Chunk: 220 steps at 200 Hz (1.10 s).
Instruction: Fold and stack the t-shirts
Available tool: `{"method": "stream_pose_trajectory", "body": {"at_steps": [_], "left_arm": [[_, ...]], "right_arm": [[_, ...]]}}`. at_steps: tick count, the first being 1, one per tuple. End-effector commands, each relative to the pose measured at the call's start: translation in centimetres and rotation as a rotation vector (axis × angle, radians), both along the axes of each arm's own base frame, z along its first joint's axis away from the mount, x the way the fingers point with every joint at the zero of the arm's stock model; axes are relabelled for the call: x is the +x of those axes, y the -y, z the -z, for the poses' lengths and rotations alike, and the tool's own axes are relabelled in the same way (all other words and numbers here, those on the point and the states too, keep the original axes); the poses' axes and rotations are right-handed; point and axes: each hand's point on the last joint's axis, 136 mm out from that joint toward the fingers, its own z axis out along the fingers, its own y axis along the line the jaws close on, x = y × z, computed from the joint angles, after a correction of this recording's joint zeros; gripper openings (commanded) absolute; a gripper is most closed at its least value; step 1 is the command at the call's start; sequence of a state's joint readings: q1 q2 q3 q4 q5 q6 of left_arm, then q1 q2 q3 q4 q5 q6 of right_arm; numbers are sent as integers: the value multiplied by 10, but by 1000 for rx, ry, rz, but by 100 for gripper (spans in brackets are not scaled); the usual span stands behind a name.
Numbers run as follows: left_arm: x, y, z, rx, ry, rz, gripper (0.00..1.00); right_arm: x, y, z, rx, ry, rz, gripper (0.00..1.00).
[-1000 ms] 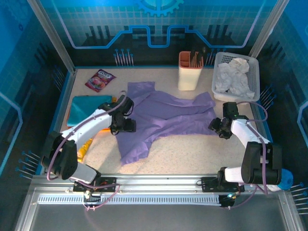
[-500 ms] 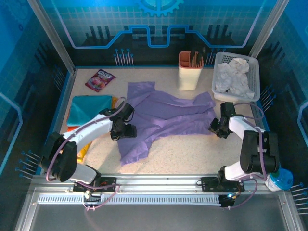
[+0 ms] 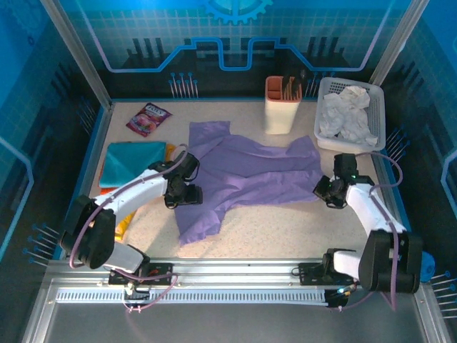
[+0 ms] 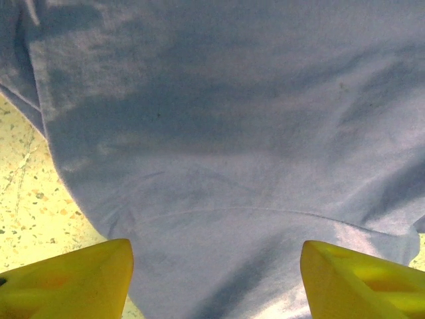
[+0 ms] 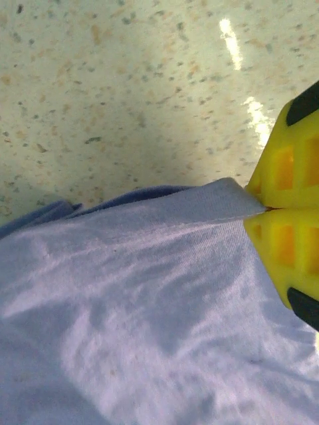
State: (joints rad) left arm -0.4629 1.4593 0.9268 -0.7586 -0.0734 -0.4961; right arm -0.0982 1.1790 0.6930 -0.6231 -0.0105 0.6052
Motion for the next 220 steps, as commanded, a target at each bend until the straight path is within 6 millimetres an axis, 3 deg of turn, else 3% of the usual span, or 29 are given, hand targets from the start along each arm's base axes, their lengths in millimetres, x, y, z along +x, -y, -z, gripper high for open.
{"method": "stream_pose_trajectory", "body": {"at_steps": [1, 19, 52, 88, 128, 158, 181, 191, 220], "left_arm": [[11, 8, -3, -2, 2, 23, 68], [13, 11, 3, -3, -14, 30, 68], [6, 9, 17, 9, -60, 33, 66], [-7, 6, 30, 35, -115, 40, 64], [-15, 8, 38, 54, -151, 56, 63], [-25, 1, 42, 113, -176, 58, 62], [-37, -3, 46, 153, -206, 55, 61], [-43, -6, 48, 178, -216, 56, 60], [-59, -10, 53, 215, -250, 49, 59]], "right_arm": [[-42, -4, 8, 48, -112, 9, 0], [-48, -7, 1, 74, -92, 33, 0], [-60, 13, -22, -10, -17, 143, 0], [-71, 15, -38, 6, 36, 196, 0], [-82, -6, -30, 112, -59, 154, 6], [-102, 5, -26, 49, -127, 217, 3], [-110, 23, -36, -34, -55, 322, 19], [-104, 26, -43, -46, -2, 331, 31], [-89, 32, -50, -73, 39, 323, 55]]}}
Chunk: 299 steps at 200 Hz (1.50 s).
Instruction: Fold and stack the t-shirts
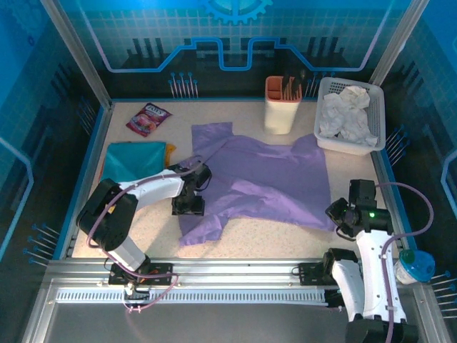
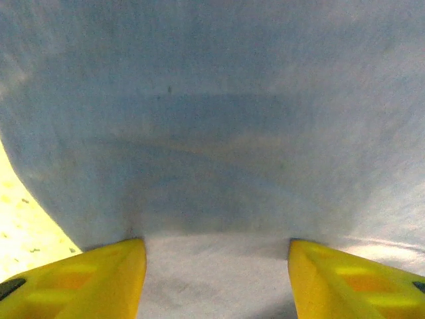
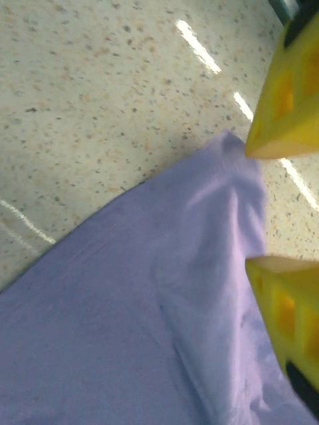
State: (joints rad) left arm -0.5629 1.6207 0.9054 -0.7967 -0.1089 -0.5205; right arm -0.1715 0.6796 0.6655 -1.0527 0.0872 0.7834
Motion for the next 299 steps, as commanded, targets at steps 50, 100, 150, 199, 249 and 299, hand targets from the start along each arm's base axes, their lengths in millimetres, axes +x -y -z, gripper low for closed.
{"method": "stream_pose_trajectory", "body": {"at_steps": [50, 100, 150, 199, 249, 299], "left_arm": [[-58, -24, 10, 125, -120, -50, 56], [-80, -23, -5, 130, -134, -67, 54], [1, 11, -67, -72, 75, -30, 65], [143, 5, -120, -195, 267, -67, 68], [253, 6, -99, -327, 332, -139, 67], [304, 9, -64, -396, 289, -214, 65]], "right_arm": [[38, 8, -12, -43, 72, -56, 76], [87, -16, -14, 14, 156, -170, 80], [117, -53, -14, 3, 178, -361, 83], [114, -90, 12, 65, 87, -514, 85], [99, -117, 40, 123, 25, -624, 93], [80, -113, 69, 123, -73, -606, 93]]}}
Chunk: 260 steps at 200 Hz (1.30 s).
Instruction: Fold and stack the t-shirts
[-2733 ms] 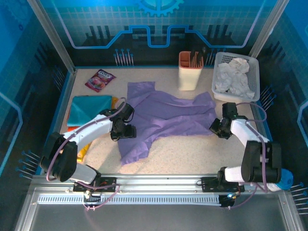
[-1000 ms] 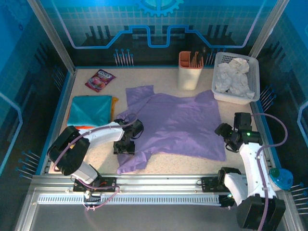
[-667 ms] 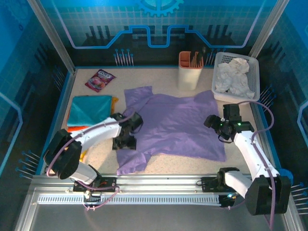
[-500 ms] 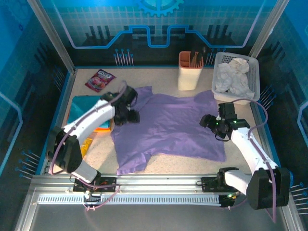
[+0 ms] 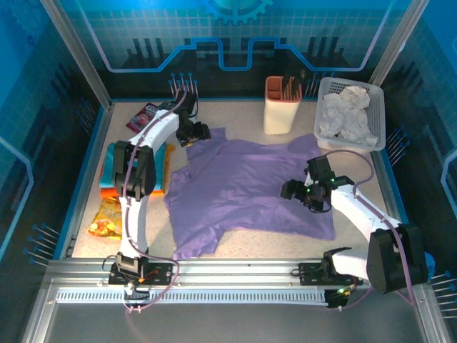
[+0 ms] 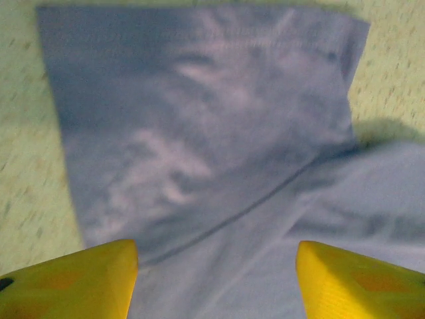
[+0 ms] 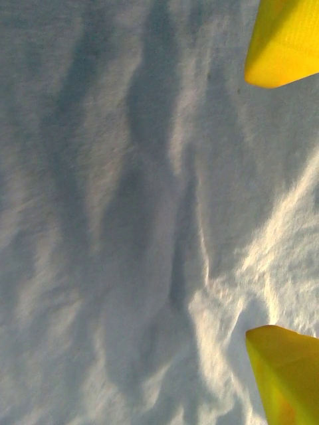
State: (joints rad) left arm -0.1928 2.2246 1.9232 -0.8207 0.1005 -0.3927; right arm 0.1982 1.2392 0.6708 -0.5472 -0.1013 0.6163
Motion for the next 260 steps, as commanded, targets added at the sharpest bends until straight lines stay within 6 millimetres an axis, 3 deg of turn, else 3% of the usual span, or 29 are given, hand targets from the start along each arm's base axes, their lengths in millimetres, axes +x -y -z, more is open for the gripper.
{"method": "stream_pose_trajectory", "body": {"at_steps": [1, 36, 61, 105, 166, 193, 228, 260], "left_arm": [[16, 9, 1, -78, -5, 1, 65], [25, -1, 33, -60, -76, -34, 65], [33, -14, 53, -43, -101, -82, 63], [52, -38, 67, -14, -102, -142, 62], [105, -48, 53, -48, 38, -170, 60], [122, -48, 35, -47, 134, -143, 62], [107, -39, -12, -54, 183, -91, 65], [68, -24, -36, -25, 211, -45, 66]], "right_arm": [[-10, -3, 15, 1, -44, -12, 93], [-20, 0, 37, -18, -123, -3, 93], [-22, 2, 40, -39, -143, -6, 93], [-25, 9, 41, -79, -166, -2, 92], [-27, 12, 44, -97, -190, 1, 92], [-24, 11, 42, -86, -179, 10, 92], [-21, 9, 39, -76, -159, 14, 92], [-20, 9, 39, -74, -154, 14, 92]]}}
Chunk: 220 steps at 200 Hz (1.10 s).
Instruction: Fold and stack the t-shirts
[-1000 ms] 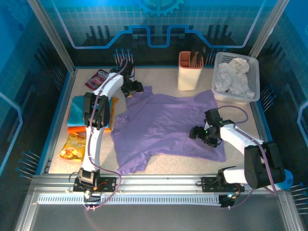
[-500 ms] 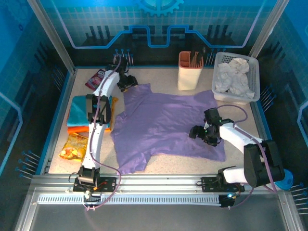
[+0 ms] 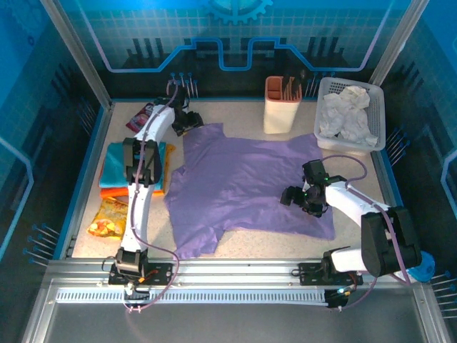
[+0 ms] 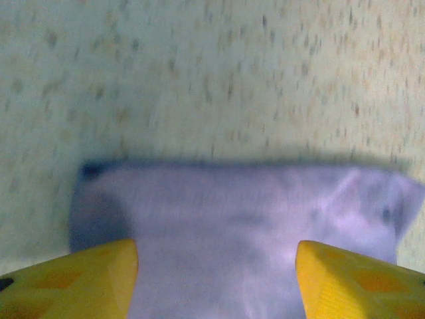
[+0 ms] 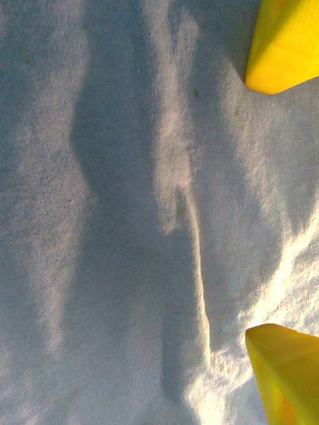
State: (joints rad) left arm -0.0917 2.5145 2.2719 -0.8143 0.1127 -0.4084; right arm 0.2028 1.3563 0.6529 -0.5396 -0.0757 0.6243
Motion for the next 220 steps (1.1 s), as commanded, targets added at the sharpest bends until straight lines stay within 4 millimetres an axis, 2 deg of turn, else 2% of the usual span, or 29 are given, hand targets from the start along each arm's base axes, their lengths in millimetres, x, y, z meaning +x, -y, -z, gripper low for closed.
{"method": "stream_pose_trajectory", "body": {"at_steps": [1, 20, 43, 76, 141, 163, 194, 220], "left_arm": [[-11, 19, -68, 12, 150, 64, 66], [-35, 28, -60, 8, 109, 61, 66], [-59, 38, -32, 0, 17, 56, 65], [-69, 39, 6, 4, -55, 37, 65], [-46, 32, 44, 52, -123, 26, 64], [-38, 21, 52, 127, -150, 21, 64], [-16, 13, 51, 147, -121, 29, 64], [1, 8, 40, 127, -77, 26, 64]], "right_arm": [[-8, 3, 6, -27, -32, 3, 92], [-9, 3, 7, -28, -34, 3, 92], [-9, 2, 8, -18, -36, 3, 92], [-10, 1, 8, -15, -39, 3, 91], [-18, 3, 9, -15, -49, 10, 91], [-20, 6, 8, -30, -54, 10, 91], [-19, 6, 7, -28, -47, 14, 92], [-18, 6, 4, -31, -44, 8, 92]]}}
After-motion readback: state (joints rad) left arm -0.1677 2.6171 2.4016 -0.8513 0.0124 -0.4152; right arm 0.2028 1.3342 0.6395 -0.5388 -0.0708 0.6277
